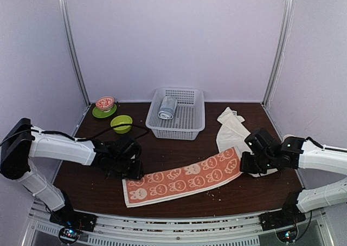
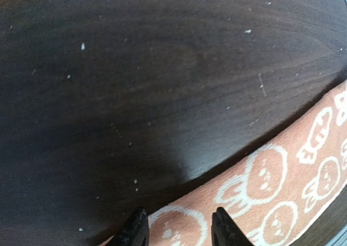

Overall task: Roll the towels
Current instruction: Fold the towel at the center of the board.

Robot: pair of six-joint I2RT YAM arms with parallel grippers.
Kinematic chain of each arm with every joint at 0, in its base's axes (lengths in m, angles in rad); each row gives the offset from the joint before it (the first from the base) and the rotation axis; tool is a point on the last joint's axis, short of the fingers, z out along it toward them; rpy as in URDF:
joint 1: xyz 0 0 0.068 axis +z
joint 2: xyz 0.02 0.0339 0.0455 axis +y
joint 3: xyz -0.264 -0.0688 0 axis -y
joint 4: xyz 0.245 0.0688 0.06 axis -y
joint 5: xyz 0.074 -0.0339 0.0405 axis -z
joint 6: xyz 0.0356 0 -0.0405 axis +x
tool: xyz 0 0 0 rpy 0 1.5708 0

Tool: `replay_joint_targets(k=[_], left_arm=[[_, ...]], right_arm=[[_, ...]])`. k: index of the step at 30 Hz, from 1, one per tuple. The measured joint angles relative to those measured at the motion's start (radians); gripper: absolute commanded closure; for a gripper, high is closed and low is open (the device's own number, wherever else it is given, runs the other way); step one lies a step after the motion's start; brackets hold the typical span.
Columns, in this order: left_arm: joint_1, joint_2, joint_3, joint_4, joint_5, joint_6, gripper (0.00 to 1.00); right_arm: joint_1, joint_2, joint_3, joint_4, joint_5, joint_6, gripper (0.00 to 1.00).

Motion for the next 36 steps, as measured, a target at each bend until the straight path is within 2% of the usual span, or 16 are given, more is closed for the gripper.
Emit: replay_joint_targets(k=[11, 19, 24, 36], left_arm=[[0.000, 0.108, 0.133, 0.002, 0.037, 0.033, 0.60], [0.000, 0.140, 0.204, -0.007, 0.047, 0.055, 0.59], [0.000, 0.109, 0.191, -0.016, 0.043, 0.055, 0.59], [0.000, -0.136, 0.013, -0.061, -0.003, -0.002, 0.59]], right_arm=[[0.000, -0.138, 0.036, -0.011, 0.002, -0.064, 1.00], [0.000, -0.142, 0.141, -0.040, 0.019, -0.102, 1.00], [0.039, -0.069, 0.168, -0.045, 0.016, -0.112, 1.00], [0.271, 0.230, 0.314, 0.040, -0.032, -0.136, 1.00]])
